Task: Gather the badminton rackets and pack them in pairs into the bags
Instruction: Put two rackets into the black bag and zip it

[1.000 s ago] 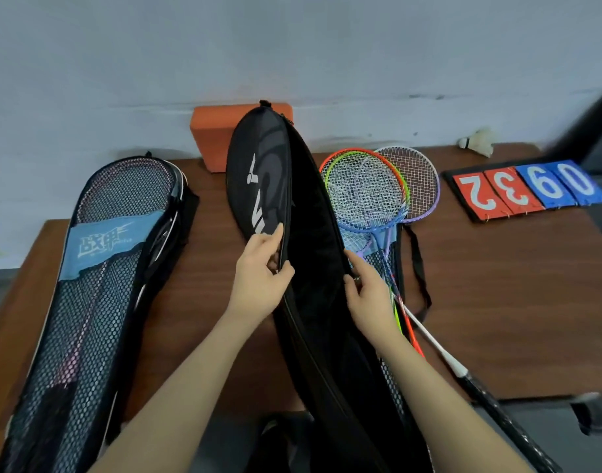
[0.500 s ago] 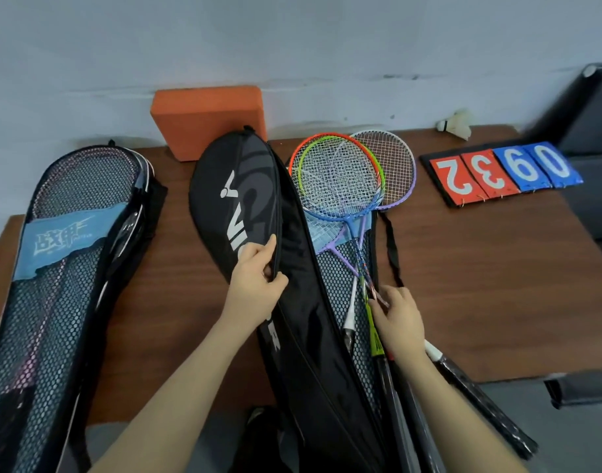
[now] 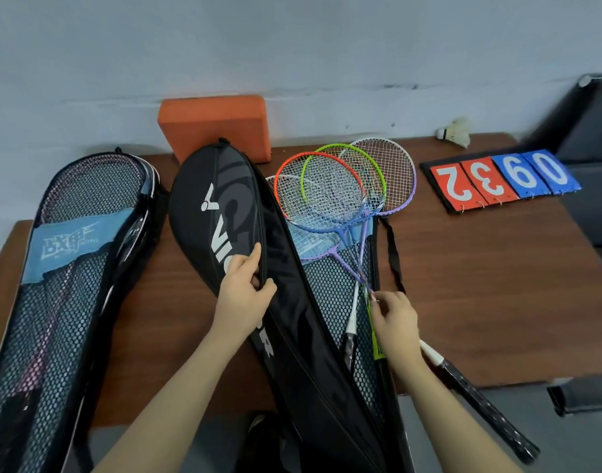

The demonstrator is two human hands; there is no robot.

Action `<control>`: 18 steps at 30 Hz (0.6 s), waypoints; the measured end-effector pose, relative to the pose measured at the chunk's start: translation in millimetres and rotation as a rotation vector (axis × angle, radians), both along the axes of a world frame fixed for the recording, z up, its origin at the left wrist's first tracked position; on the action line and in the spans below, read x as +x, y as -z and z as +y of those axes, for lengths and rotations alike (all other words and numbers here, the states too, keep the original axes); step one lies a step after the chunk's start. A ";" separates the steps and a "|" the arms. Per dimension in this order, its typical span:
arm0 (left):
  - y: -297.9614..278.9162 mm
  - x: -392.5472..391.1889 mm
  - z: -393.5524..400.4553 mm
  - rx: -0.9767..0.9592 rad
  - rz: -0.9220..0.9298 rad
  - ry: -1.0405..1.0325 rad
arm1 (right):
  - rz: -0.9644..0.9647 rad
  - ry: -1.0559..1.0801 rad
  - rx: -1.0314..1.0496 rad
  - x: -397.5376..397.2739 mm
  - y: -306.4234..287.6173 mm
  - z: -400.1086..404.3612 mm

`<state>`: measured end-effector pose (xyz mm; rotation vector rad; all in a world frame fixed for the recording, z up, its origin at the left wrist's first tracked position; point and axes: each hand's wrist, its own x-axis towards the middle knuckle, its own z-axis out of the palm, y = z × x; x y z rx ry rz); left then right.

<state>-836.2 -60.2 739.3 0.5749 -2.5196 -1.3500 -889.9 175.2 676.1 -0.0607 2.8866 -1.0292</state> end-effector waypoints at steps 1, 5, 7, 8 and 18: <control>0.8 0.2 -1.0 -0.001 -0.004 0.001 | 0.023 -0.005 -0.046 4.1 0.4 -4.0; 0.6 2.0 -2.6 0.013 -0.012 0.020 | 0.069 0.071 -0.153 13.3 -0.8 -17.3; 1.2 3.4 -4.3 0.014 -0.014 0.021 | 0.061 0.108 -0.146 10.3 -1.0 -20.0; 1.5 3.6 -5.0 0.015 -0.016 0.017 | 0.053 0.109 -0.121 7.4 -0.1 -20.2; 2.8 -0.6 -5.2 0.008 -0.055 0.016 | -0.050 0.024 0.129 -22.9 6.0 -20.7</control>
